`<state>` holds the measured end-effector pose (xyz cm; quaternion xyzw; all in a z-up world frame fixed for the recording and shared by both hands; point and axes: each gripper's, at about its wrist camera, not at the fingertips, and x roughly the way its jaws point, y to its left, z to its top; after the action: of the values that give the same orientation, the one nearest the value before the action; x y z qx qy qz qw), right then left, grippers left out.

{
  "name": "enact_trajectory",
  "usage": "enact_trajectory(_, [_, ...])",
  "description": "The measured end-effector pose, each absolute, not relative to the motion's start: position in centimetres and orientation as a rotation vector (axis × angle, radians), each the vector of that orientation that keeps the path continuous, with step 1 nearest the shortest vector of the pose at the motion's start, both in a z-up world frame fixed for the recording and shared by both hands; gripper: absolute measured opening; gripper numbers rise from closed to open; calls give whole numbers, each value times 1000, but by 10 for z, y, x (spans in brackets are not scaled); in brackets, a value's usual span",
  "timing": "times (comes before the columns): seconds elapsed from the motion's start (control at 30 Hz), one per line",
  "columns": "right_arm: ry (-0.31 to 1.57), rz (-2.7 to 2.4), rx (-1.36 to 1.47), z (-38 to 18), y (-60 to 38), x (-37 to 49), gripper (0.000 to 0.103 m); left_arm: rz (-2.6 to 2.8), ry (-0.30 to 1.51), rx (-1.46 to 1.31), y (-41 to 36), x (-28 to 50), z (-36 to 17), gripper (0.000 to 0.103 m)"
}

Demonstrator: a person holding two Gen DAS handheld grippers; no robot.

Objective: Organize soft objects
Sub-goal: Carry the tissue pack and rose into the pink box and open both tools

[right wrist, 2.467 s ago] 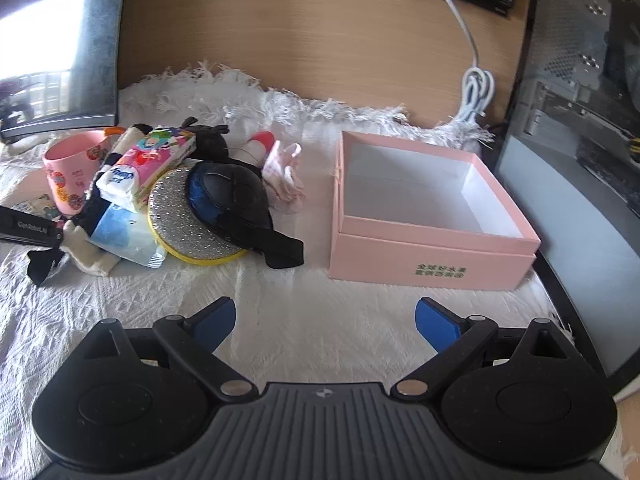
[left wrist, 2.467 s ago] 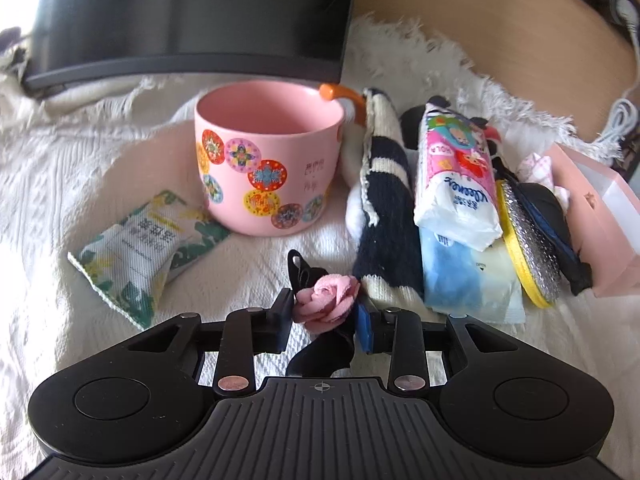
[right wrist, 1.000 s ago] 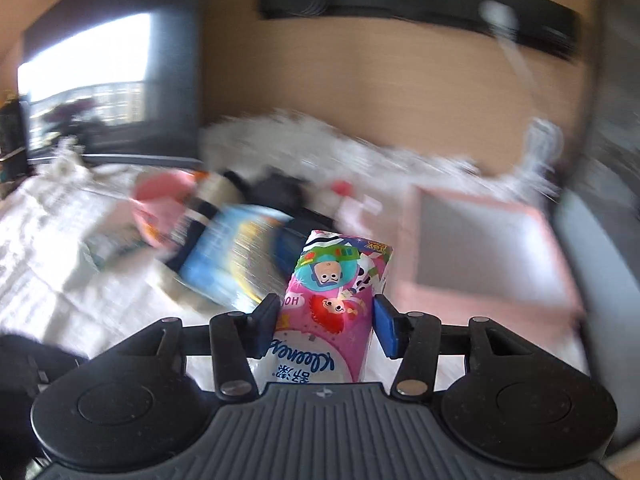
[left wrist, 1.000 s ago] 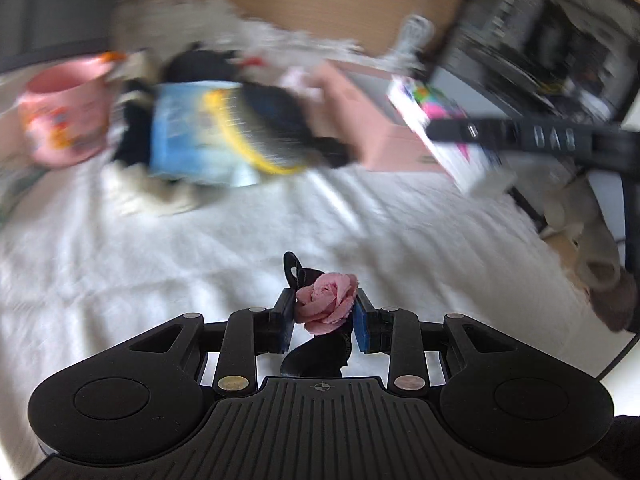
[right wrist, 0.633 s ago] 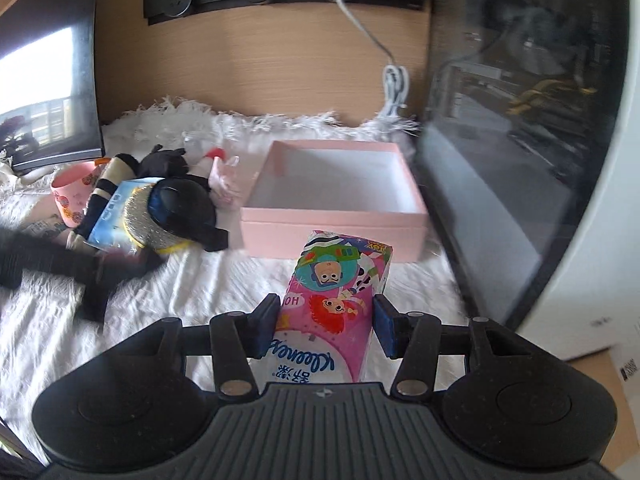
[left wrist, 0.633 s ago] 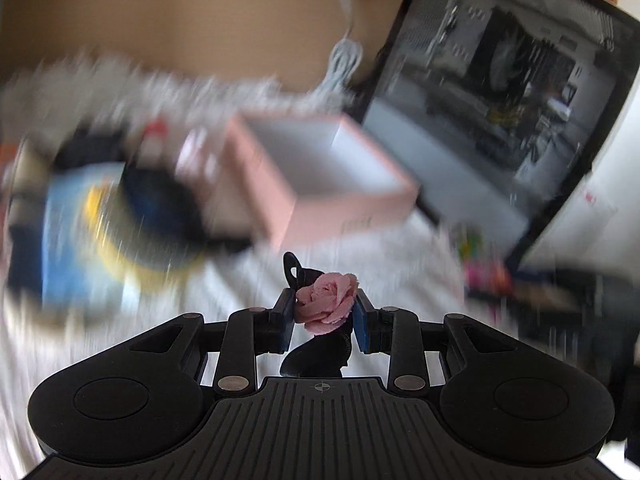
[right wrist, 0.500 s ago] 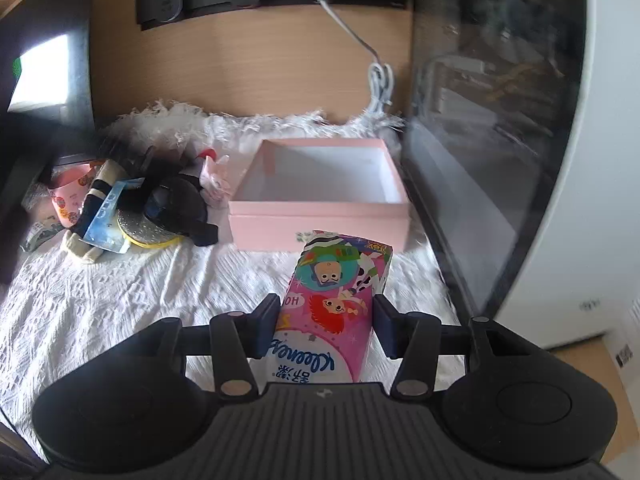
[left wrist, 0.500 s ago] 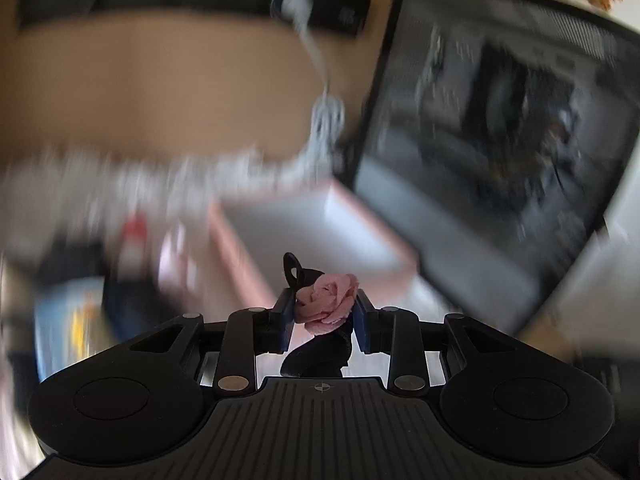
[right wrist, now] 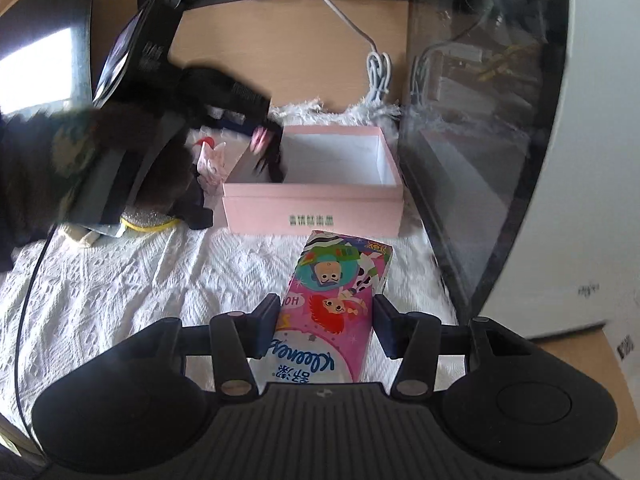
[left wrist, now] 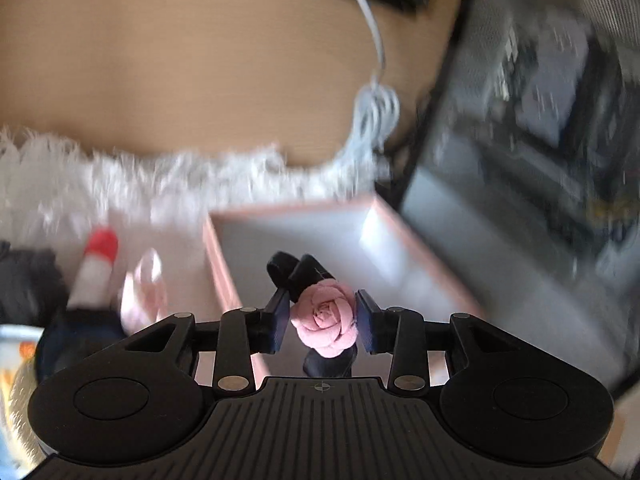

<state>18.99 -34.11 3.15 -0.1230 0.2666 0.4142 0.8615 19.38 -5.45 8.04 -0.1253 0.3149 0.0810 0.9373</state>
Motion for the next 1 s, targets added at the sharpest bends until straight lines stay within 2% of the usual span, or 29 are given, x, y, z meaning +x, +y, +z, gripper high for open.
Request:
enact_trajectory(0.07, [546, 865, -270, 38, -334, 193, 50, 147, 701, -168, -61, 196, 76, 39])
enact_trajectory(0.2, [510, 883, -272, 65, -305, 213, 50, 195, 680, -251, -49, 211, 85, 40])
enact_trajectory(0.27, [466, 861, -290, 80, -286, 223, 50, 160, 815, -256, -45, 230, 83, 40])
enact_trajectory(0.4, [391, 830, -350, 100, -243, 248, 50, 113, 694, -586, -3, 231, 89, 40])
enact_trajectory(0.47, [367, 822, -362, 103, -223, 260, 50, 145, 620, -589, 3, 229, 100, 40])
enact_trajectory(0.53, [341, 821, -374, 101, -201, 273, 55, 145, 545, -556, 6, 221, 109, 40])
enact_trajectory(0.6, [337, 841, -381, 95, -185, 285, 71, 154, 513, -567, 13, 208, 112, 40])
enact_trajectory(0.73, [412, 840, -390, 70, -168, 301, 73, 300, 479, -423, 17, 164, 113, 40])
enact_trajectory(0.8, [439, 896, -348, 62, -178, 292, 78, 405, 469, -374, 23, 137, 108, 40])
enact_trajectory(0.9, [430, 968, -323, 54, -187, 265, 84, 518, 454, -503, 43, 88, 98, 40])
enact_trajectory(1.0, [389, 1077, -328, 55, -174, 239, 84, 562, 475, -563, 48, 47, 88, 40])
